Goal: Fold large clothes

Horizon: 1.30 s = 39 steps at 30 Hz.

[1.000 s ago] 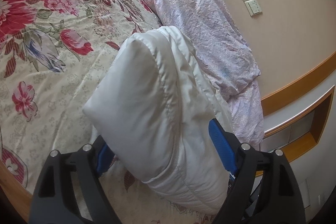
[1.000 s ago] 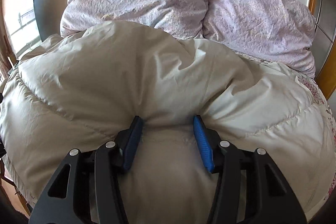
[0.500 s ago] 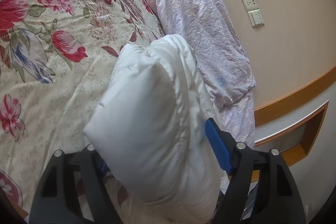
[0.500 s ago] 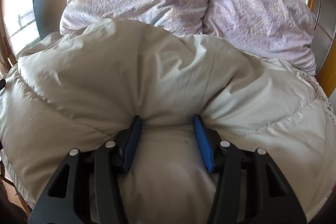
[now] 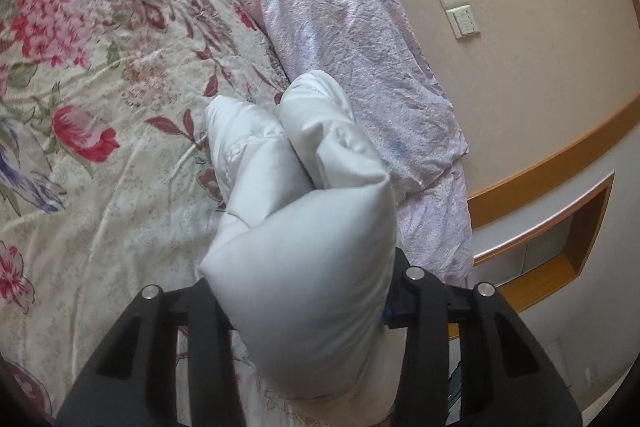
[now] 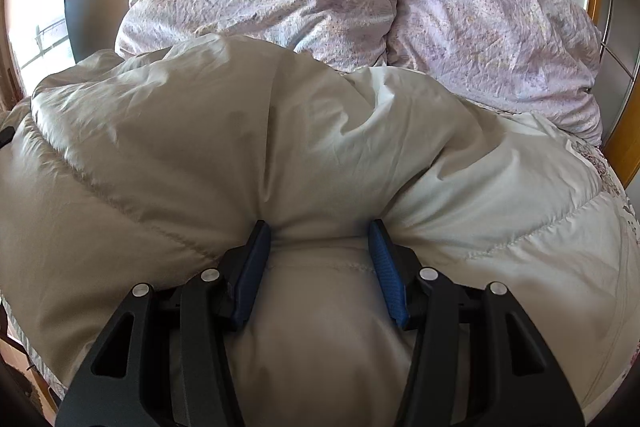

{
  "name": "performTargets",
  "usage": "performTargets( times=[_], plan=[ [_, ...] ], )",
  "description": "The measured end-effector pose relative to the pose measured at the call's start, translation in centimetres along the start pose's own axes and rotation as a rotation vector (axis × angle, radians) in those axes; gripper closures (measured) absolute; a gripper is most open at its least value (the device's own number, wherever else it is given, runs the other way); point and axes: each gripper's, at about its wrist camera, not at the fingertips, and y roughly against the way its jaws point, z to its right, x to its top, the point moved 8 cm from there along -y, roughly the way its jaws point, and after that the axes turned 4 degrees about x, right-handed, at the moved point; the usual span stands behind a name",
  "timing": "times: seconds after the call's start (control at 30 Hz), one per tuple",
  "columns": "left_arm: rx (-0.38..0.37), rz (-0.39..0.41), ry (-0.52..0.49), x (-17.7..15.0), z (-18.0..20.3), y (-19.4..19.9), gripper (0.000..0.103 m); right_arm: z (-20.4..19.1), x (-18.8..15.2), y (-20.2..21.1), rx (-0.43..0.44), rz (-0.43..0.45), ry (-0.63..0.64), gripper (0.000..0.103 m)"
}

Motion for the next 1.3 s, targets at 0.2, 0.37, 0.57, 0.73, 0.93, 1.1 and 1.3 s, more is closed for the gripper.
performTargets(
  times=[0.2, 0.37, 0.57, 0.73, 0.93, 1.1, 1.3],
  plan=[
    [0.057, 0.035, -0.302, -0.9, 6.6, 1.1, 0.061, -0.1, 0.1, -0.2, -0.019, -0.002, 0.011, 0.050],
    [0.027, 0.048, -0.456, -2.3, 11.8, 1.6, 0.061, -0.1, 0.0, -0.2, -0.026, -0.001, 0.011, 0.049],
    [-0.044, 0.041, -0.616, -5.4, 18.0, 1.1, 0.060, 0.0, 0.0, -0.2, -0.024, -0.005, 0.007, 0.050],
    [-0.116, -0.006, -0.693, -8.6, 22.3, -0.6, 0.055, 0.5, 0.0, -0.2, 0.019, 0.001, -0.013, 0.049],
    [-0.159, -0.041, -0.740, -12.0, 26.1, -2.6, 0.052, 2.8, -0.2, 1.8, 0.153, 0.000, -0.050, 0.049],
    [-0.161, -0.067, -0.773, -14.6, 27.8, -4.0, 0.050, 6.5, -1.6, 5.9, 0.136, 0.067, -0.061, 0.043],
    [-0.167, -0.125, -0.820, -18.7, 29.2, -5.8, 0.049, 11.9, -3.5, 9.7, 0.003, 0.147, -0.093, 0.042]
  ],
)
